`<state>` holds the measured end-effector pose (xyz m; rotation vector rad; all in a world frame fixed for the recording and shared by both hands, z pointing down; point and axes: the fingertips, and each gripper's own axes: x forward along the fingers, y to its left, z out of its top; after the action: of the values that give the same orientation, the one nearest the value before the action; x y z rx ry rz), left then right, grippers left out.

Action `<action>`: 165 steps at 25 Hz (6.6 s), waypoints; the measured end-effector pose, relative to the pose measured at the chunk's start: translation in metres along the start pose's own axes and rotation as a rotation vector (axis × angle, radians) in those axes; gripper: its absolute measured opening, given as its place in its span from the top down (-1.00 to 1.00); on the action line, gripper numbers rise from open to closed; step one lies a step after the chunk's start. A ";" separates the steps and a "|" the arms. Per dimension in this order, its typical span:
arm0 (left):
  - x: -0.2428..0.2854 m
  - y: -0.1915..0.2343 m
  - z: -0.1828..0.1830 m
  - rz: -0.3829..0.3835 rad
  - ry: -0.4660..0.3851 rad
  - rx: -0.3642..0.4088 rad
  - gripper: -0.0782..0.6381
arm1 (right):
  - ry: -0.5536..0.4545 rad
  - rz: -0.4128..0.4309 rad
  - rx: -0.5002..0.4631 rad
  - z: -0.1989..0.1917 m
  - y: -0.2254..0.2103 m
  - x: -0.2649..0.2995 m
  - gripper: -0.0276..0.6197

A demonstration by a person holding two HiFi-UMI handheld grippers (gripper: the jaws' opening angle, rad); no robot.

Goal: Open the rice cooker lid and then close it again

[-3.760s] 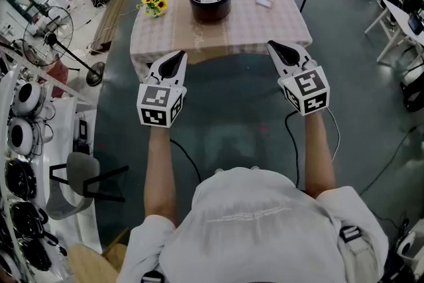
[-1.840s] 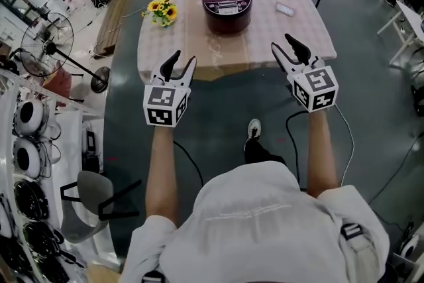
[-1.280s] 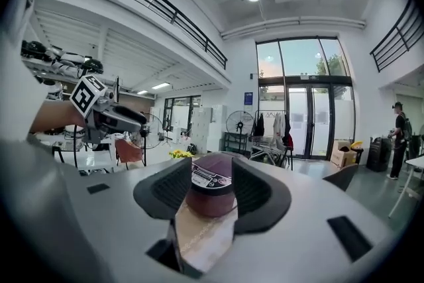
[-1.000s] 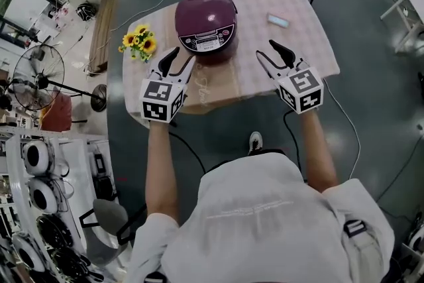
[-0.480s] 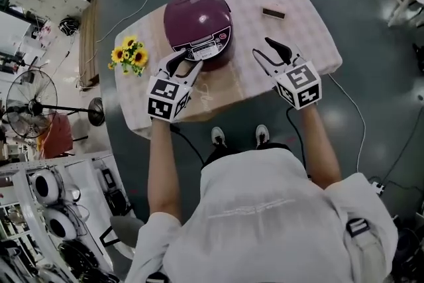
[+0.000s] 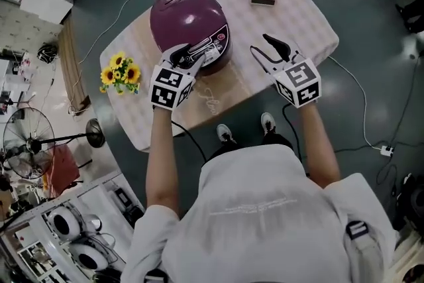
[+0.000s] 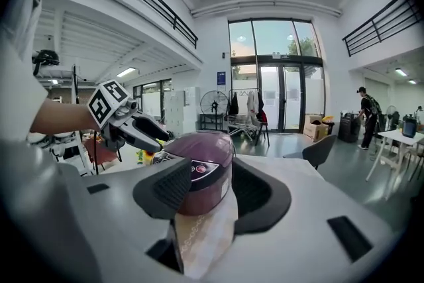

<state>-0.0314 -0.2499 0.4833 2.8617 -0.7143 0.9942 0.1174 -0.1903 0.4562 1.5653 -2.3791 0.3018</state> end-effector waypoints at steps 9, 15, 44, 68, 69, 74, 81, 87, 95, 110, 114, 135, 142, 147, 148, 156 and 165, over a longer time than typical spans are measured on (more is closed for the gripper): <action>0.042 -0.004 -0.011 -0.110 0.062 0.051 0.22 | 0.036 -0.065 0.049 -0.013 0.003 -0.007 0.29; 0.057 -0.007 -0.017 -0.118 0.091 0.080 0.23 | 0.061 -0.080 0.064 -0.024 0.006 -0.020 0.31; 0.061 -0.003 -0.020 -0.038 0.250 0.118 0.47 | 0.078 -0.096 0.158 -0.054 -0.001 -0.036 0.31; 0.066 0.000 -0.020 0.080 0.173 0.126 0.46 | -0.039 -0.062 0.049 0.009 -0.024 -0.016 0.32; 0.065 0.001 -0.020 0.080 0.173 0.124 0.46 | -0.042 -0.057 0.043 0.011 -0.024 -0.015 0.32; 0.066 0.002 -0.021 0.106 0.151 0.106 0.45 | -0.059 -0.038 0.014 0.020 -0.024 -0.009 0.32; 0.067 0.003 -0.022 0.103 0.111 0.078 0.45 | -0.070 -0.017 0.001 0.029 -0.024 0.000 0.32; 0.056 0.008 -0.016 0.050 -0.015 0.009 0.44 | -0.079 0.014 -0.029 0.045 -0.019 0.011 0.32; -0.053 0.075 0.024 0.275 -0.327 -0.237 0.44 | -0.120 0.044 -0.109 0.091 -0.023 0.025 0.32; -0.178 0.094 0.037 0.599 -0.400 -0.241 0.44 | -0.223 0.202 -0.222 0.151 -0.009 0.039 0.31; -0.167 0.079 0.036 0.630 -0.364 -0.258 0.44 | -0.222 0.244 -0.227 0.147 -0.015 0.035 0.32; -0.115 0.130 0.066 0.607 -0.326 -0.220 0.32 | -0.201 0.288 -0.237 0.162 -0.068 0.085 0.31; -0.110 0.194 0.070 0.583 -0.317 -0.197 0.31 | -0.200 0.273 -0.247 0.192 -0.075 0.134 0.31; -0.102 0.234 0.074 0.549 -0.298 -0.152 0.28 | -0.194 0.272 -0.258 0.210 -0.082 0.171 0.29; -0.099 0.241 0.074 0.539 -0.294 -0.144 0.28 | -0.192 0.272 -0.259 0.213 -0.084 0.178 0.28; -0.082 0.290 0.079 0.458 -0.276 -0.102 0.24 | -0.151 0.322 -0.277 0.229 -0.086 0.230 0.21; -0.060 0.324 0.082 0.380 -0.252 -0.069 0.17 | -0.129 0.392 -0.287 0.238 -0.081 0.276 0.11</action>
<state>-0.1651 -0.5292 0.3433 2.8799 -1.3222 0.6166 0.0604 -0.5366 0.3287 1.0172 -2.6768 -0.0681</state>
